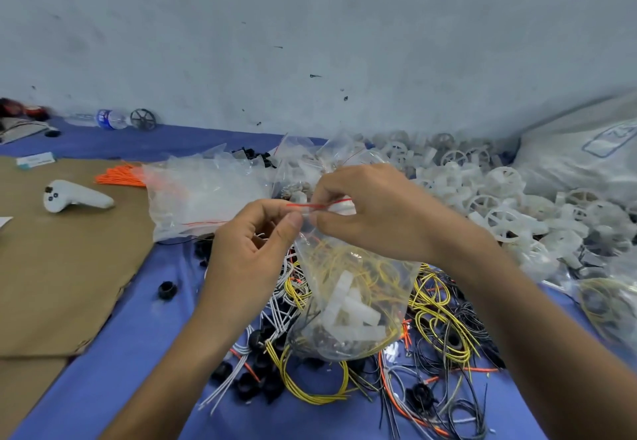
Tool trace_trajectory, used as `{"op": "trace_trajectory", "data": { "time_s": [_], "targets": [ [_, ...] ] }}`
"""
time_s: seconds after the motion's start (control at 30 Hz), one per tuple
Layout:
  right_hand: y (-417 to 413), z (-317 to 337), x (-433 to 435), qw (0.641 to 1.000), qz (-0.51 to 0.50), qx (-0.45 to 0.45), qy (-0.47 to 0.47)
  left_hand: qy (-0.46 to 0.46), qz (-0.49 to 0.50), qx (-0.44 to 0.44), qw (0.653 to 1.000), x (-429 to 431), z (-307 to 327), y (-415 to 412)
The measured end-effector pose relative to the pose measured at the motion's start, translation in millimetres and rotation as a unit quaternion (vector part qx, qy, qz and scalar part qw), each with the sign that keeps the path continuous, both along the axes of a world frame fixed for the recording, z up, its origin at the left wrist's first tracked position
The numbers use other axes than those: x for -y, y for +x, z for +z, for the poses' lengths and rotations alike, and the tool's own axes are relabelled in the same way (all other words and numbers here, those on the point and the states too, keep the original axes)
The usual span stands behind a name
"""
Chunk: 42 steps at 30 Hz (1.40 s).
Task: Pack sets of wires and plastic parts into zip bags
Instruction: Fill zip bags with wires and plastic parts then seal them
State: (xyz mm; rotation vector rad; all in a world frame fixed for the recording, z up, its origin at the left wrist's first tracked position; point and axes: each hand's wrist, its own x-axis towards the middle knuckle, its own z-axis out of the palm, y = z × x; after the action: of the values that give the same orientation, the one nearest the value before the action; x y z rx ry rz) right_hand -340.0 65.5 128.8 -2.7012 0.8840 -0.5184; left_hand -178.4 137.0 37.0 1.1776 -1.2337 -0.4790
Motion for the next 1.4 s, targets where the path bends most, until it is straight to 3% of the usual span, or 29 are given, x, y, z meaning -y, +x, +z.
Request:
{"op": "trace_trajectory", "data": {
  "time_s": [0.67, 1.4],
  "targets": [
    [-28.3, -17.2, 0.7, 0.998, 0.026, 0.023, -0.045, 0.011, 0.020, 0.053, 0.998, -4.8, -4.0, 0.7],
    [-115.3, -26.9, 20.5, 0.996, -0.064, 0.049, -0.041, 0.016, 0.048, 0.060, 0.997, -5.0, -6.1, 6.0]
  ]
}}
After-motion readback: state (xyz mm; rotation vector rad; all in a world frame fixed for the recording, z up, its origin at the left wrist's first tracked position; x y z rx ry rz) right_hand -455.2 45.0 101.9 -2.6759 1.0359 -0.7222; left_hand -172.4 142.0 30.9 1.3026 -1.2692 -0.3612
